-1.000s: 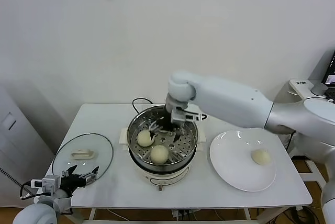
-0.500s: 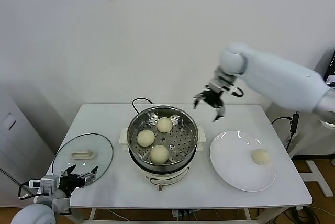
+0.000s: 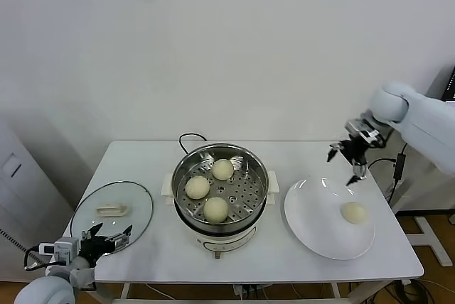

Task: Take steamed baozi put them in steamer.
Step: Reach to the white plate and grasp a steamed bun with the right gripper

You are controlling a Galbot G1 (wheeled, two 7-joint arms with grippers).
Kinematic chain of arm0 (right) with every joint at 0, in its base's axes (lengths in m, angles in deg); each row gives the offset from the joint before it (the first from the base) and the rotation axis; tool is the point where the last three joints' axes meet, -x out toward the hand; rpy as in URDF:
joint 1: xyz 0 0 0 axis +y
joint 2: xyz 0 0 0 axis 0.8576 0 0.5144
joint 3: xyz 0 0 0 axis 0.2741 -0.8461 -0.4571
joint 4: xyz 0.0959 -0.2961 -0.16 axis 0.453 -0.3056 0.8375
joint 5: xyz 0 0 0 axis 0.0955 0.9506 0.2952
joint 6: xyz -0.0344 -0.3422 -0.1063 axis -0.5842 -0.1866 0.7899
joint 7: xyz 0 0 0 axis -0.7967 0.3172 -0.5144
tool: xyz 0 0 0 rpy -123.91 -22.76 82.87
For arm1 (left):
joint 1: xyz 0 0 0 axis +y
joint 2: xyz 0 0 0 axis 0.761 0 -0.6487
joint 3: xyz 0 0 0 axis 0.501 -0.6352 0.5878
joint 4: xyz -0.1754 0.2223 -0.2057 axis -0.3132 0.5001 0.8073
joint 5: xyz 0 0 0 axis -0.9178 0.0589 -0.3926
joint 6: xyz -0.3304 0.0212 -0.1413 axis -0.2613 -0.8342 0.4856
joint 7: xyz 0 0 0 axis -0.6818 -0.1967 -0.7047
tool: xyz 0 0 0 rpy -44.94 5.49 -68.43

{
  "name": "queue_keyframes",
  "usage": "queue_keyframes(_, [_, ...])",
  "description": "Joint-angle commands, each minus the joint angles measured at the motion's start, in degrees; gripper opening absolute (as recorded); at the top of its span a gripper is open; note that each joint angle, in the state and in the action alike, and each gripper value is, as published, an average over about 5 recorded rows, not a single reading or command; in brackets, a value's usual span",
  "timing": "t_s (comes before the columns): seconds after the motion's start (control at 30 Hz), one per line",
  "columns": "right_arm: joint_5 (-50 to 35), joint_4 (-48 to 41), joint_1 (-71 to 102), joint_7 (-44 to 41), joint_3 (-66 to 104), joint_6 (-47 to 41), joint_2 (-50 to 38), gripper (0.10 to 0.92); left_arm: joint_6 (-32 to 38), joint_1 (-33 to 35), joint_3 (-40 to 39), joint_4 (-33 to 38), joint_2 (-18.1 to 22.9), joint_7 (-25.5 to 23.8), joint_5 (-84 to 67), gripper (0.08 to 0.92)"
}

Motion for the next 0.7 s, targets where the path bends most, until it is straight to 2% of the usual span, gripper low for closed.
queue_keyframes(0.03, [7.97, -3.64, 14.59, 1.06, 11.83, -0.97, -4.50, 0.823, -0.19, -0.23, -0.14, 0.15, -0.10, 0.07, 0.00, 0.823])
queue_keyframes(0.7, [18.08, -11.90, 25.73, 5.50, 22.85, 1.51, 2.26, 0.823, -0.23, -0.33, -0.47, 0.09, 0.01, 0.07, 0.02, 0.823])
